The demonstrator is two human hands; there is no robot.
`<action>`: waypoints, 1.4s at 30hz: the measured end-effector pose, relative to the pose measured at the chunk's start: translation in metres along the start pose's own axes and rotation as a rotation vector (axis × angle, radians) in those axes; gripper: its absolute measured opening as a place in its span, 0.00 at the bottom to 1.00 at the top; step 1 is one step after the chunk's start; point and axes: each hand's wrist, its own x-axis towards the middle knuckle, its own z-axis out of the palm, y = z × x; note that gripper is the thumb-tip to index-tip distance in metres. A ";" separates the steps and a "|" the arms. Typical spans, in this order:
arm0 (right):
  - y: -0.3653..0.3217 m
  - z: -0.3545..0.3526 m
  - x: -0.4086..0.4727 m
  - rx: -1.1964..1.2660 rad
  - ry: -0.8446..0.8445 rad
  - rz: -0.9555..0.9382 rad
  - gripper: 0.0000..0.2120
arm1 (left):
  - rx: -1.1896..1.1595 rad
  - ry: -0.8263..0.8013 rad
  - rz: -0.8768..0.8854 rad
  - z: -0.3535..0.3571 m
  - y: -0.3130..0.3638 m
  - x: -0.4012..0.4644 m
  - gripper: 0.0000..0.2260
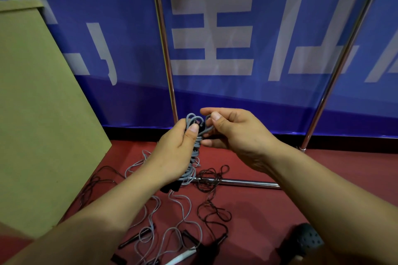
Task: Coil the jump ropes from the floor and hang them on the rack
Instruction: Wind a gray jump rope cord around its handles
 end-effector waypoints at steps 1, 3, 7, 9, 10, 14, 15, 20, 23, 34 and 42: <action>0.001 0.000 0.000 -0.007 -0.009 0.016 0.13 | 0.023 -0.006 0.010 0.000 -0.001 0.000 0.14; 0.002 -0.001 -0.001 -0.014 0.000 0.041 0.13 | 0.063 -0.003 0.023 0.001 -0.003 0.000 0.12; 0.001 -0.003 0.002 0.117 0.107 0.062 0.12 | 0.066 0.039 0.020 0.002 0.002 0.000 0.11; -0.001 -0.004 0.004 0.196 0.126 0.080 0.10 | 0.011 0.062 -0.002 0.001 0.003 0.002 0.13; -0.002 -0.005 0.004 0.202 0.125 0.082 0.09 | -0.021 0.061 -0.017 0.001 0.003 0.003 0.14; -0.002 -0.005 0.005 0.068 0.111 0.037 0.10 | -0.424 0.000 -0.207 -0.002 0.009 0.003 0.15; -0.002 -0.005 0.005 0.045 0.097 0.023 0.11 | -0.560 -0.024 -0.255 -0.004 0.012 0.002 0.14; -0.003 -0.003 0.006 -0.018 0.076 -0.027 0.08 | -0.789 -0.068 -0.286 -0.005 0.019 -0.001 0.11; -0.005 -0.002 0.004 -0.013 0.066 -0.042 0.07 | -0.742 -0.078 -0.288 -0.005 0.019 -0.001 0.11; -0.005 -0.004 0.000 0.071 -0.029 0.008 0.10 | -0.529 -0.135 -0.237 -0.009 0.014 -0.003 0.13; -0.003 0.000 -0.001 0.048 0.016 0.001 0.06 | -0.369 -0.147 -0.185 -0.004 0.005 -0.005 0.13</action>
